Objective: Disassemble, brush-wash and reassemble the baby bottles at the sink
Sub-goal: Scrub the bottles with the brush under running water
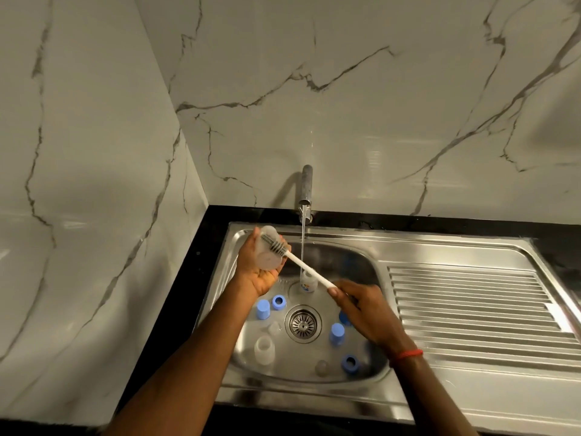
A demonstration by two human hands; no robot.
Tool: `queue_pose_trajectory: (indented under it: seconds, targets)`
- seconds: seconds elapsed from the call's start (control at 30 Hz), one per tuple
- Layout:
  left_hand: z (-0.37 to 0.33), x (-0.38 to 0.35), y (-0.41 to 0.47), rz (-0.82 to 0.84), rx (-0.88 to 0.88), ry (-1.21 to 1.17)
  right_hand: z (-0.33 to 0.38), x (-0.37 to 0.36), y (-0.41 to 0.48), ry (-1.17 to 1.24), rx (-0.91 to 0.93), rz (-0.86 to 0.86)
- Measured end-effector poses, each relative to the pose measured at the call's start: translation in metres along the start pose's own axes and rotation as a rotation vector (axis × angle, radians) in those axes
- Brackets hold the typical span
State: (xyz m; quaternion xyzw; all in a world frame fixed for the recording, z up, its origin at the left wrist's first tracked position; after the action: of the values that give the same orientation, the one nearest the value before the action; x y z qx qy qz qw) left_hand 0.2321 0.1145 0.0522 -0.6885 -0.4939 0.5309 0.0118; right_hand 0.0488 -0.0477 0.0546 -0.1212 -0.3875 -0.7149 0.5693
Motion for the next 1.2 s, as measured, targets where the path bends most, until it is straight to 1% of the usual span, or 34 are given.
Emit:
queue_pose_trajectory:
  seconds: [0.13, 0.23, 0.37, 0.5, 0.57, 0.67, 0.73, 0.8, 0.93, 1.03, 1.13, 1.2]
  targets:
    - [0.000, 0.004, 0.002, -0.134, 0.070, -0.087, -0.019, 0.007, -0.015, -0.076, -0.017, 0.039]
    - [0.006, 0.003, 0.004, -0.185, 0.088, -0.020, -0.012, 0.001, -0.007, -0.126, 0.015, 0.008]
    - [0.005, -0.001, 0.006, -0.215, 0.073, -0.041, -0.002, -0.006, 0.008, -0.133, 0.029, 0.007]
    - [-0.002, 0.005, 0.003, -0.198, 0.058, 0.018, -0.016, 0.006, -0.006, -0.137, 0.008, 0.028]
    - [-0.006, 0.012, 0.001, -0.139, 0.065, 0.034, -0.028, 0.015, -0.016, -0.146, -0.066, -0.006]
    - [-0.011, 0.016, -0.004, -0.026, 0.068, 0.222, -0.036, 0.028, -0.017, -0.180, -0.187, -0.062]
    - [-0.010, 0.015, -0.008, 0.081, 0.105, 0.336, -0.032, 0.032, -0.010, -0.190, -0.176, -0.051]
    - [-0.006, 0.013, -0.014, 0.171, 0.134, 0.371, -0.026, 0.029, -0.001, -0.195, -0.127, -0.040]
    - [0.006, 0.005, -0.026, 0.251, 0.192, 0.397, -0.020, 0.011, 0.015, -0.230, -0.057, -0.039]
    - [0.004, 0.007, -0.028, 0.329, 0.203, 0.400, -0.024, 0.008, 0.015, -0.276, -0.079, -0.044]
    - [0.003, 0.012, -0.030, 0.449, 0.301, 0.428, -0.031, 0.021, 0.007, -0.301, -0.139, -0.045]
    - [0.007, 0.013, -0.032, 0.524, 0.364, 0.419, -0.029, 0.024, 0.010, -0.271, -0.146, -0.036]
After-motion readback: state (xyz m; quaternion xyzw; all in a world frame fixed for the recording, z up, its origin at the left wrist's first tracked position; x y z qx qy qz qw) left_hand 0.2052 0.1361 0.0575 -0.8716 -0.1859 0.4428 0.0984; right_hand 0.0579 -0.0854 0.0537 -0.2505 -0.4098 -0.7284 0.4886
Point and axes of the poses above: each hand's wrist, its own y-axis towards the middle knuckle, its own x-axis out of the back of the hand, z = x × y, the point moved 2 cm from there along y, towards the middle knuckle, and after that the axes turned 7 degrees about x, right-handed, at the moved point
